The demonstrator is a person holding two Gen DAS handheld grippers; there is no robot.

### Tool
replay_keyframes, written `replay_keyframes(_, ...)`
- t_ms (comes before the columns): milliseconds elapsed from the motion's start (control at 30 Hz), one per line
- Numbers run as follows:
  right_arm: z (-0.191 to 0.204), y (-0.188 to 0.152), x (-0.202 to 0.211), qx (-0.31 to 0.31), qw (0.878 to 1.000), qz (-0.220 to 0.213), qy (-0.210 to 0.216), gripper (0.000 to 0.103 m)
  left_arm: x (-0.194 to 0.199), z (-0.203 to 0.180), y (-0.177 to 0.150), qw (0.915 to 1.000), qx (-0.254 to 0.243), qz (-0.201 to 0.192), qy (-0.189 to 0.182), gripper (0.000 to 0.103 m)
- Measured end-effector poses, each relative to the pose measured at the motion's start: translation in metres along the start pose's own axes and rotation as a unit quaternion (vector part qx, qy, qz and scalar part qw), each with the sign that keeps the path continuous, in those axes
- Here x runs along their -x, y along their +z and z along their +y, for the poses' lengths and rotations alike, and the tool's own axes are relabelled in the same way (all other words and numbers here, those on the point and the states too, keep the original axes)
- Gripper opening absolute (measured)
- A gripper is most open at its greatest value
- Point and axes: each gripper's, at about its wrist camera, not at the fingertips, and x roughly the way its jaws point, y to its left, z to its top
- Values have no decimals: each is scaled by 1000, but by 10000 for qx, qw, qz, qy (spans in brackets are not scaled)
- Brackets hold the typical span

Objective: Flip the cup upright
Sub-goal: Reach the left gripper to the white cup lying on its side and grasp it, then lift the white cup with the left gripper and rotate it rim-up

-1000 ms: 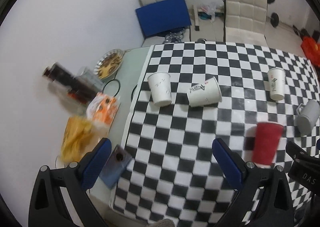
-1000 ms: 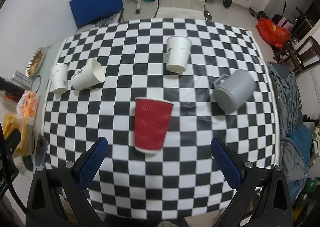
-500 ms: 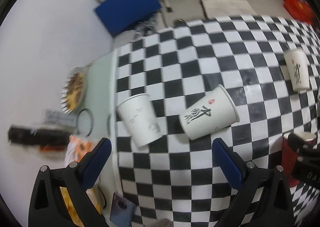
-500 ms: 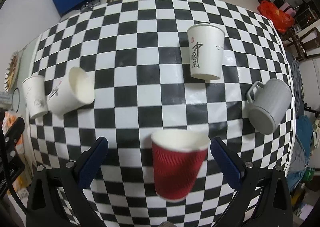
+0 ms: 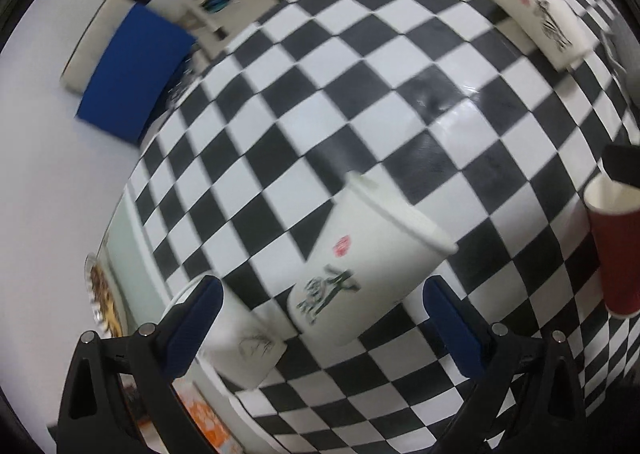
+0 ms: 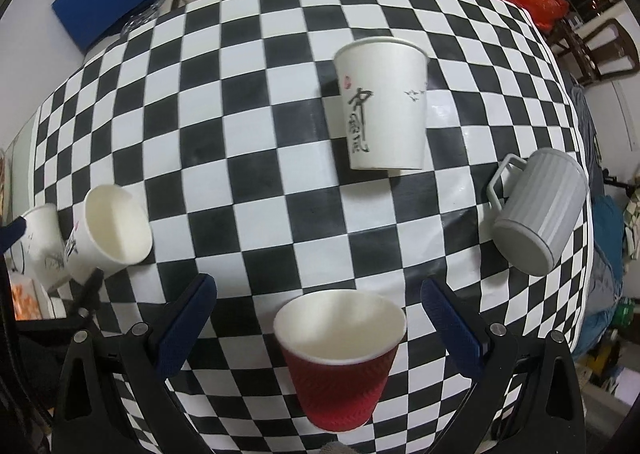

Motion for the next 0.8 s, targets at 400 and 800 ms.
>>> replay_keyframes(400, -11, 0, 3, -392, 9992, 24, 59, 103, -9, 7, 13, 9988, 51, -102, -467, 64)
replay_keyframes(800, -19, -20, 24, -382, 9991, -118, 121, 103, 3, 54, -12, 9643, 2175, -36, -1514, 57)
